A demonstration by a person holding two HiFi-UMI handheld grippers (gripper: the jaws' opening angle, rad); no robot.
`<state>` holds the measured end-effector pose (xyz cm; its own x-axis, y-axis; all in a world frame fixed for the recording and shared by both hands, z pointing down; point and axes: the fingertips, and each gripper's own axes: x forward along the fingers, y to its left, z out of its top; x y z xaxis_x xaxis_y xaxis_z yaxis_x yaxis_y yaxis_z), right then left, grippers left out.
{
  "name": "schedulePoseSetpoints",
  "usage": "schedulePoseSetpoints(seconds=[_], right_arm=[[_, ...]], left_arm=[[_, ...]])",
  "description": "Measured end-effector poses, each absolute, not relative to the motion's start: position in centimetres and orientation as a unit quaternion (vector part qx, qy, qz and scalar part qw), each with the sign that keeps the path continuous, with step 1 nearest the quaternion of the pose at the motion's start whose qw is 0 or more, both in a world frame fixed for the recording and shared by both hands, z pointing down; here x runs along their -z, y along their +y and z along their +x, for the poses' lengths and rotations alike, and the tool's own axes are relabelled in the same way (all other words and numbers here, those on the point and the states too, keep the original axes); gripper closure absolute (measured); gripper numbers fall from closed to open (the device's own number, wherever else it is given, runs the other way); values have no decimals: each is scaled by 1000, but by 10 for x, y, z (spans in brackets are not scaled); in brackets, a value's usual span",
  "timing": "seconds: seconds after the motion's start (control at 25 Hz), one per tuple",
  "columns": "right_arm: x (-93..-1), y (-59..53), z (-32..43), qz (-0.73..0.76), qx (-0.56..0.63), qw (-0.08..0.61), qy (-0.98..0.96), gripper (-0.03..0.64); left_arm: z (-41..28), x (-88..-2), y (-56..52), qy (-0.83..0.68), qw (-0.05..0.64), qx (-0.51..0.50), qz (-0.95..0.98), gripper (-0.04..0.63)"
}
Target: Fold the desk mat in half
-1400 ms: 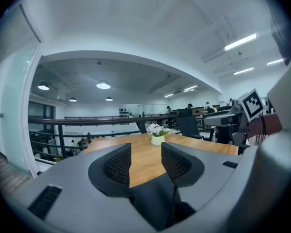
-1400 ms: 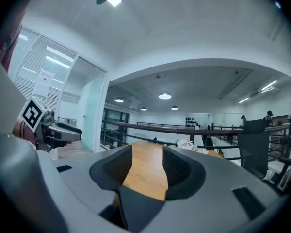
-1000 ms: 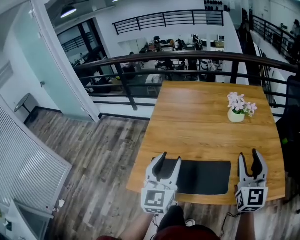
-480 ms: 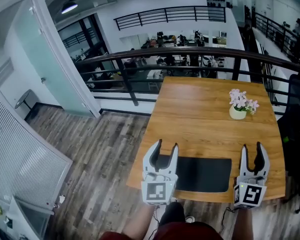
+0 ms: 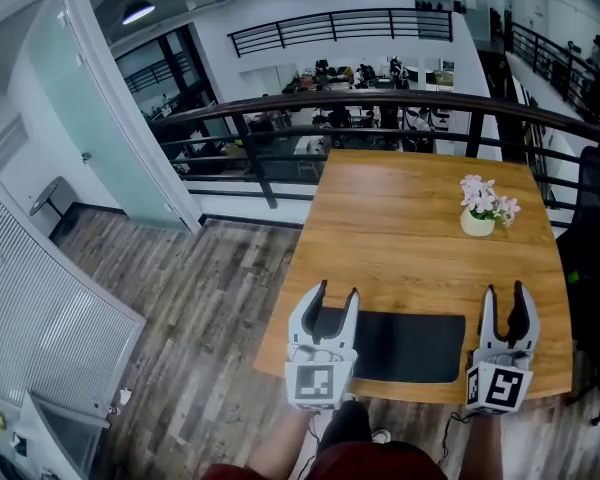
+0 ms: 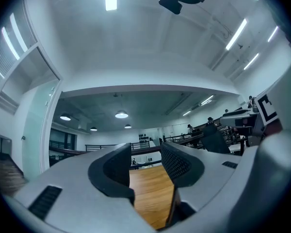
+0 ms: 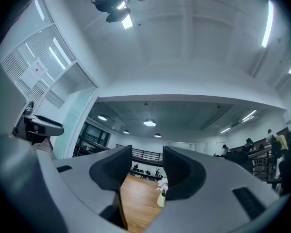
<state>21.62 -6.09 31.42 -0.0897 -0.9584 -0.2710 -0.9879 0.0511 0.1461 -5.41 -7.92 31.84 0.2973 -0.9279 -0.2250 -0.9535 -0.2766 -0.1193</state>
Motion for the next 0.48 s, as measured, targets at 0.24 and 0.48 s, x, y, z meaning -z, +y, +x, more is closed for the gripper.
schedulePoseSetpoints(seconds=[0.24,0.48], right_arm=[[-316,-55,214,-672,-138,52,726,411],[-319,-57,208,-659,-144,36,737,466]], left_arm=[[-54,-316,-75,591,123,-53,-796,390],[-47,-314,-75,590,140,-51,-793,447]])
